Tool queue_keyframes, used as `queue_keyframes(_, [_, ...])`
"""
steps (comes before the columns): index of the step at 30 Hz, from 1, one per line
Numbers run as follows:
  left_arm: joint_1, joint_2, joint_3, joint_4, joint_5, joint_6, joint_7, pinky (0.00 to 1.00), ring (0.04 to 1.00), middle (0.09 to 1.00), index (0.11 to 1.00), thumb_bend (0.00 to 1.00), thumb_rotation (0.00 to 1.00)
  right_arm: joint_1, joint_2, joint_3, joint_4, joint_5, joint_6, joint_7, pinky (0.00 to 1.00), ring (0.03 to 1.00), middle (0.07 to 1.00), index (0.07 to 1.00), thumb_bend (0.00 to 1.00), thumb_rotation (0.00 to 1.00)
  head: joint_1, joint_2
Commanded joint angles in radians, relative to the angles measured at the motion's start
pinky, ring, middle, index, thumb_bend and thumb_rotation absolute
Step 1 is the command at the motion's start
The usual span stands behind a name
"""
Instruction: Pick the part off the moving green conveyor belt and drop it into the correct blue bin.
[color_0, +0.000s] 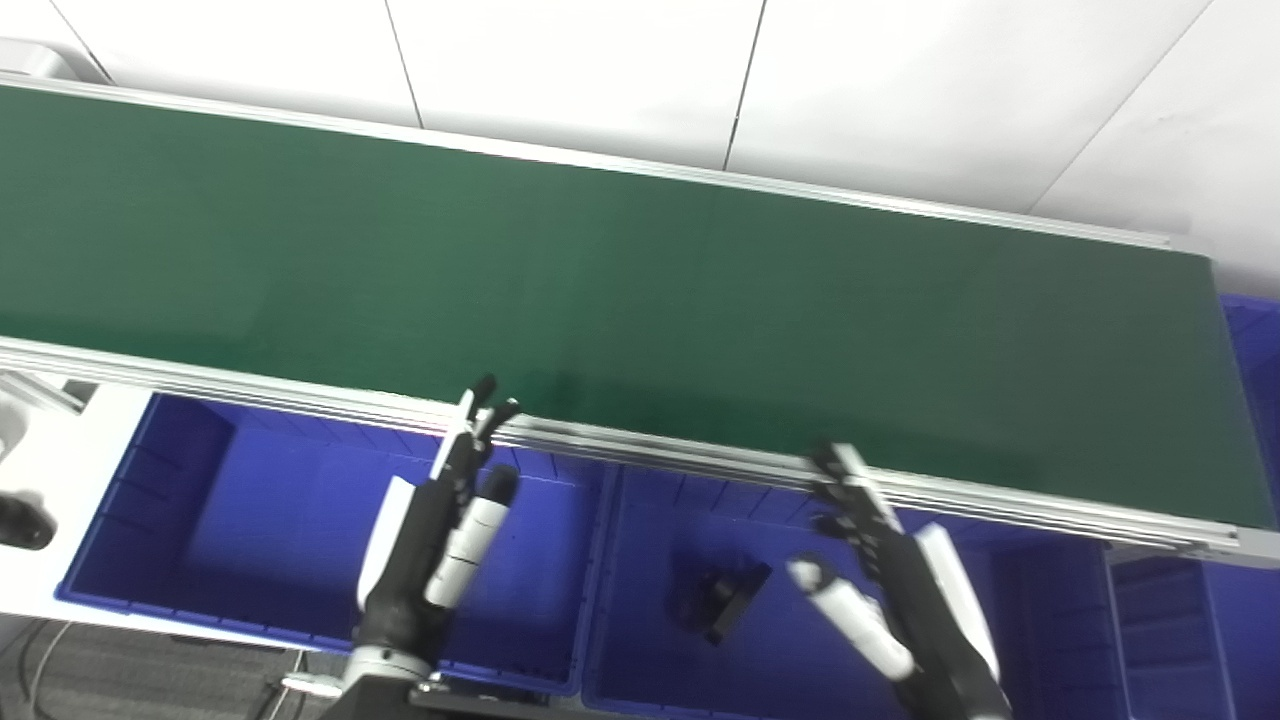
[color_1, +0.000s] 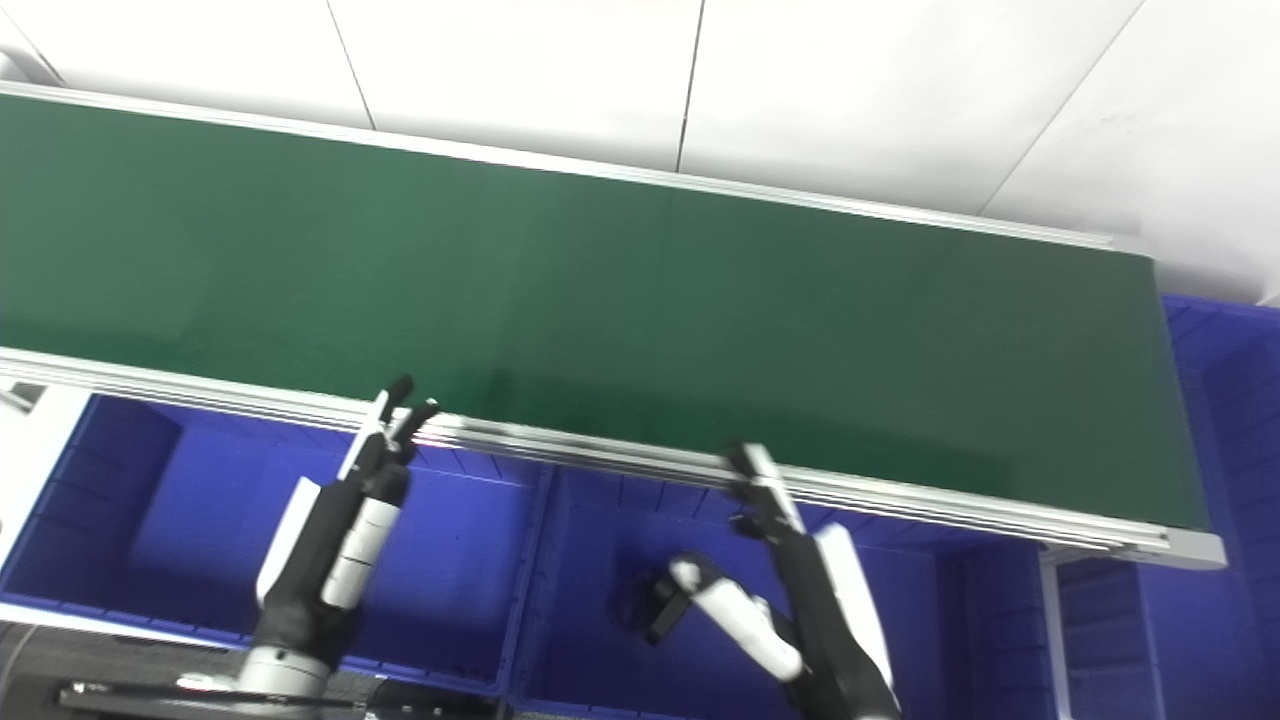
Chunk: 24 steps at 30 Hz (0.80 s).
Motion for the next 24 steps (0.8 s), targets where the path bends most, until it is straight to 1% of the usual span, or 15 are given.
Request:
queue_keyframes(1, [0.005,0.006,0.008,-0.03,-0.01,-0.015,-0.004,1.0,0.977,0.933,0.994,0.61,0.98,-0.018,-0.004,-0.015,0.039,0.084,-0.125,-0.075,0.99,0.999,0.999,1.0,0.93,0.92,-0.013,0.005])
queue_keyframes(2, [0.003,0.008,0.011,-0.029,-0.011,-0.014,-0.004,1.0,0.978,0.935,0.993,0.61,0.98,-0.023,-0.003,-0.02,0.062,0.118,-0.139,-0.091,1.0,1.0,1.0,1.0,0.93,0.88,-0.017,0.006])
queue_keyframes(4, [0.0,0.009,0.016,-0.028,-0.018,-0.013,-0.007,1.0,0.988,0.943,0.994,0.61,0.98,-0.032,-0.003,-0.024,0.1,0.164,-0.163,-0.119,1.0,1.0,1.0,1.0,0.96,0.85,-0.025,0.009])
queue_keyframes(6, [-0.003,0.008,0.02,-0.027,-0.021,-0.014,-0.01,1.0,0.99,0.944,0.993,0.61,0.98,-0.044,0.002,-0.026,0.139,0.197,-0.187,-0.149,1.0,1.0,1.0,1.0,0.97,0.85,-0.029,0.012])
queue_keyframes(8, [-0.004,0.007,0.022,-0.029,-0.016,-0.014,-0.011,1.0,0.985,0.942,0.989,0.6,0.98,-0.054,0.015,-0.026,0.166,0.218,-0.197,-0.176,1.0,1.0,1.0,1.0,0.99,0.86,-0.042,0.016])
queue_keyframes(9, [-0.004,0.008,0.024,-0.03,-0.012,-0.014,-0.011,1.0,0.983,0.94,0.988,0.6,0.98,-0.057,0.018,-0.022,0.175,0.222,-0.202,-0.185,1.0,0.999,1.0,1.0,0.99,0.87,-0.06,0.013])
queue_keyframes(10, [-0.004,0.009,0.027,-0.03,-0.013,-0.015,-0.012,1.0,0.979,0.94,0.988,0.61,0.99,-0.059,0.018,-0.016,0.18,0.22,-0.205,-0.193,1.0,1.0,1.0,1.0,0.98,0.89,-0.06,0.013])
queue_keyframes(12, [-0.004,0.014,0.036,-0.028,-0.023,-0.021,-0.015,1.0,0.981,0.943,0.991,0.62,0.99,-0.059,0.021,-0.002,0.189,0.21,-0.211,-0.209,1.0,0.998,1.0,1.0,0.98,0.92,-0.095,0.008])
queue_keyframes(16, [-0.003,0.023,0.053,-0.027,-0.045,-0.025,-0.022,1.0,0.982,0.943,0.989,0.62,0.98,-0.06,0.019,0.028,0.199,0.183,-0.211,-0.232,1.0,0.998,1.0,1.0,0.98,0.94,-0.134,0.0])
queue_keyframes(21, [-0.003,0.033,0.058,-0.026,-0.049,-0.028,-0.022,1.0,0.987,0.946,0.999,0.61,1.0,-0.064,0.009,0.055,0.2,0.167,-0.199,-0.247,0.99,0.963,1.0,1.0,0.98,0.95,-0.137,-0.002])
queue_keyframes(24, [-0.002,0.036,0.06,-0.027,-0.053,-0.037,-0.022,1.0,0.984,0.946,1.0,0.6,0.99,-0.063,0.004,0.065,0.192,0.169,-0.185,-0.248,0.99,0.963,1.0,1.0,0.98,0.95,-0.136,0.006])
